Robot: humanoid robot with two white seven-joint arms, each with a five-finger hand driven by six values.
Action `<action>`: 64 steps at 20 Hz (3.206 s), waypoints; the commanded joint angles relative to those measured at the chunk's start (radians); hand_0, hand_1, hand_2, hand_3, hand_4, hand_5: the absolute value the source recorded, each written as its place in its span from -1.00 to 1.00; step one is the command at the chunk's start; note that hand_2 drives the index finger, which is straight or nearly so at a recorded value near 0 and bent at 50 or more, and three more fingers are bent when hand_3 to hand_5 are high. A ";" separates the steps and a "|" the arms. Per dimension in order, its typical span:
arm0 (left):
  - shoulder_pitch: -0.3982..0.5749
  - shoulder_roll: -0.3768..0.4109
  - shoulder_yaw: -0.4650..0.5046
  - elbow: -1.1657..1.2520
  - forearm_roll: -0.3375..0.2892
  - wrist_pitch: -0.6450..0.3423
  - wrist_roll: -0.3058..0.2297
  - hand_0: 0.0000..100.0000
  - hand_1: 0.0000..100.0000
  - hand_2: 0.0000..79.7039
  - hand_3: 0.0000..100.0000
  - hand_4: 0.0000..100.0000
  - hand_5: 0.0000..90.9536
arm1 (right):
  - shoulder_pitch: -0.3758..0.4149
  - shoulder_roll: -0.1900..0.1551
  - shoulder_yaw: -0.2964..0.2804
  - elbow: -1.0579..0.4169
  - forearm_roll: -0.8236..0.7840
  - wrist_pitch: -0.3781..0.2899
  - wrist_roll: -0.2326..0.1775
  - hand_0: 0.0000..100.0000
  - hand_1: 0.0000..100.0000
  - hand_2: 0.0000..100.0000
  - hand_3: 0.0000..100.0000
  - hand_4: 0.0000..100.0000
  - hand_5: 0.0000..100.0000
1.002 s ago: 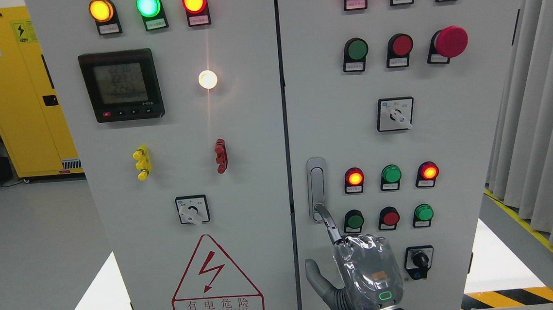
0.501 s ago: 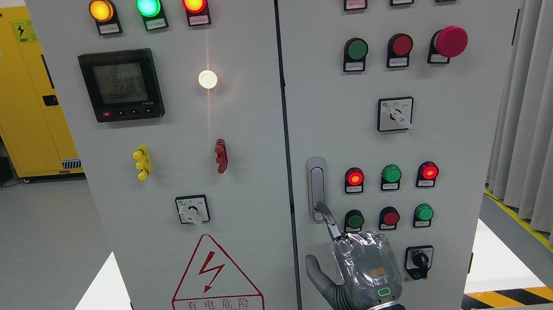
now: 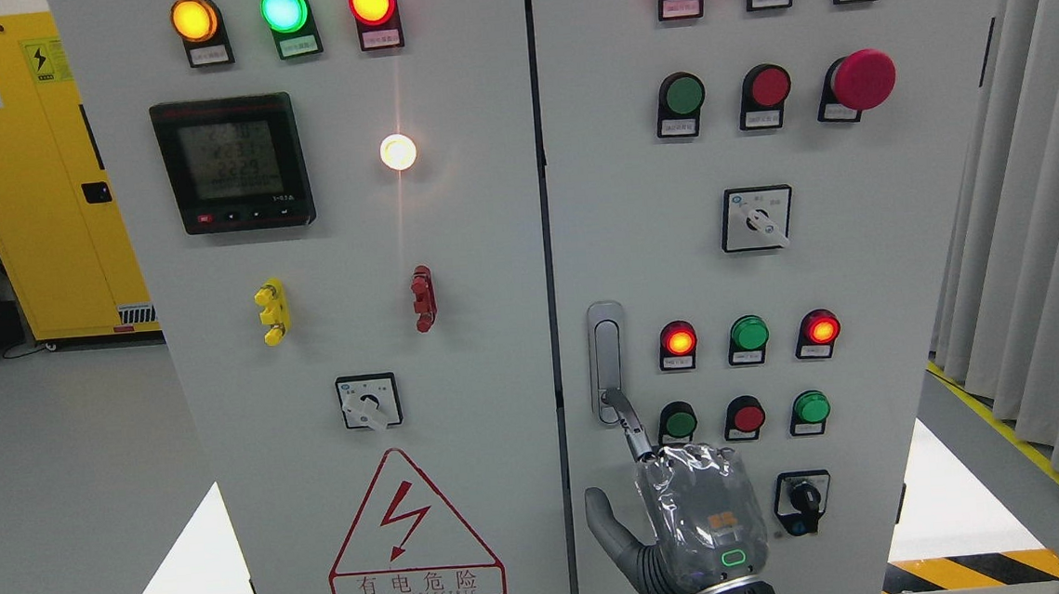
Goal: Release door handle
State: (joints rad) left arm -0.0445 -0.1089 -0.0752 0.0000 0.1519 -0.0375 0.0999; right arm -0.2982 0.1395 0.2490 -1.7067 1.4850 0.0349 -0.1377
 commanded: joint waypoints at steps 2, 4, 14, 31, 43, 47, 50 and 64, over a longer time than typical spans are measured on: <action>0.000 0.000 0.000 -0.012 0.000 -0.001 0.000 -0.76 0.11 -1.00 -1.00 -1.00 -1.00 | -0.001 0.000 0.003 0.009 0.000 0.000 0.003 0.10 -0.24 -1.00 1.00 1.00 1.00; 0.000 0.000 0.000 -0.012 0.000 -0.001 0.000 -0.76 0.11 -1.00 -1.00 -1.00 -1.00 | 0.001 0.000 0.004 0.009 0.000 0.000 0.003 0.10 -0.24 -1.00 1.00 1.00 1.00; 0.000 0.000 0.000 -0.012 0.000 -0.001 0.000 -0.76 0.11 -1.00 -1.00 -1.00 -1.00 | 0.004 0.002 0.004 0.010 0.000 0.000 0.006 0.11 -0.24 -1.00 1.00 1.00 1.00; 0.000 0.000 0.000 -0.012 0.000 -0.001 0.000 -0.76 0.11 -1.00 -1.00 -1.00 -1.00 | 0.004 0.000 0.000 0.022 0.000 0.014 0.012 0.12 -0.23 -1.00 1.00 1.00 1.00; 0.000 0.000 0.000 -0.012 0.000 -0.001 0.000 -0.76 0.11 -1.00 -1.00 -1.00 -1.00 | 0.005 0.002 0.003 0.021 0.000 0.022 0.036 0.13 -0.23 -1.00 1.00 1.00 1.00; 0.000 0.000 0.000 -0.012 0.000 -0.001 0.000 -0.76 0.11 -1.00 -1.00 -1.00 -1.00 | 0.007 0.000 0.004 0.021 0.000 0.022 0.036 0.13 -0.23 -1.00 1.00 1.00 1.00; 0.000 0.000 0.000 -0.012 0.000 -0.001 0.000 -0.76 0.11 -1.00 -1.00 -1.00 -1.00 | 0.007 0.002 0.004 0.021 0.000 0.023 0.036 0.13 -0.23 -1.00 1.00 1.00 1.00; 0.000 0.000 0.000 -0.012 0.000 -0.001 0.000 -0.76 0.11 -1.00 -1.00 -1.00 -1.00 | 0.017 0.002 0.019 0.022 0.001 0.030 0.039 0.14 -0.23 -1.00 1.00 1.00 1.00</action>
State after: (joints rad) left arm -0.0445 -0.1089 -0.0752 0.0000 0.1518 -0.0375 0.0999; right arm -0.2852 0.1405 0.2559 -1.6861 1.4862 0.0656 -0.0979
